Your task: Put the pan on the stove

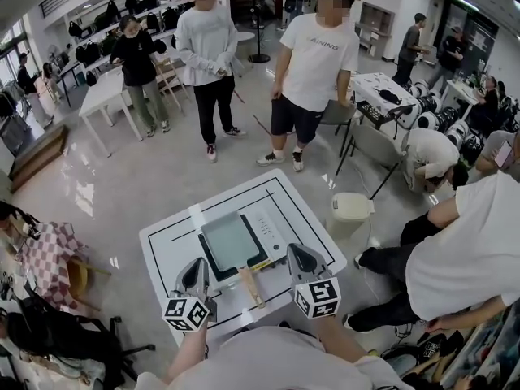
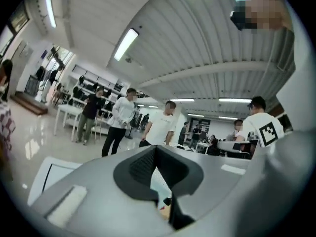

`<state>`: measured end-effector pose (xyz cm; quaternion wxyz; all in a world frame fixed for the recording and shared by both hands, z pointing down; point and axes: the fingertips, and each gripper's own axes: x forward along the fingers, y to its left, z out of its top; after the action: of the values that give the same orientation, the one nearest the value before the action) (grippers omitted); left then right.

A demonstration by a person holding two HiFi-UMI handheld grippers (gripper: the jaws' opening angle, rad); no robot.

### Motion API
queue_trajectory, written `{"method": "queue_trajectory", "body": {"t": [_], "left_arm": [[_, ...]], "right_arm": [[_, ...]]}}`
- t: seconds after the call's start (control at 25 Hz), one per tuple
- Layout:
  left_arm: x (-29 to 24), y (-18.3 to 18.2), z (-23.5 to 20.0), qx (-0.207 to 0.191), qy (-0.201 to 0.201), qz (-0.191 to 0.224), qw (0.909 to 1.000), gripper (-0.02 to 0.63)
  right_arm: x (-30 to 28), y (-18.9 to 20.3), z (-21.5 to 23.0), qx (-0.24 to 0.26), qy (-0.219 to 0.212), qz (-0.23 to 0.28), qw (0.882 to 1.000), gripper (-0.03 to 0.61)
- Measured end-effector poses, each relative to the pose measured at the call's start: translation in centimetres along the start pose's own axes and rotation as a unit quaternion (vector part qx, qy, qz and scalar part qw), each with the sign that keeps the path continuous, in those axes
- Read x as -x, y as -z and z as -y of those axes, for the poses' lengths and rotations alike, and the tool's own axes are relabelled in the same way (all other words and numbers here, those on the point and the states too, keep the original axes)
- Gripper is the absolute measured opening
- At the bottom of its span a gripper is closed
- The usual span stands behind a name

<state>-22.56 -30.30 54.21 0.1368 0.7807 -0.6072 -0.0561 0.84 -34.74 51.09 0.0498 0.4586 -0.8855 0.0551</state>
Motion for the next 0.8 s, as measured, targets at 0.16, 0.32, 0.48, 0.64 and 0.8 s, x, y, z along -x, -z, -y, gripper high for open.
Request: {"method": "queue_trajectory", "body": {"t": [0.16,0.32,0.48,0.64,0.8], "left_arm": [[-0.5,-0.8,1.8,-0.079,-0.009,0.008,0.9968,0.009],[-1.0,-0.5,2.3,-0.094,-0.01,0.009,0.9955,0.009],[-0.8,-0.2,2.2,-0.098,-0.004,0.011,0.9951,0.011],[-0.6,0.3,1.8,-0.096,-0.011,0.006,0.9953,0.011],[-0.6,0.5,1.6,-0.09,-0.009,0.002,0.9959,0.011]], "right_arm": [[0.4,0.2,0.3,-0.003,0.002,-0.002,1.0,0.008],[0.5,0.4,0.7,-0.016,0.004,-0.004,1.0,0.008],[0.4,0.8,0.9,-0.032,0.005,-0.004,0.999,0.008],[0.4,1.1,1.0,-0.035,0.005,-0.006,0.999,0.008],[0.2,0.8,1.1,-0.033,0.005,-0.005,0.999,0.008]]}}
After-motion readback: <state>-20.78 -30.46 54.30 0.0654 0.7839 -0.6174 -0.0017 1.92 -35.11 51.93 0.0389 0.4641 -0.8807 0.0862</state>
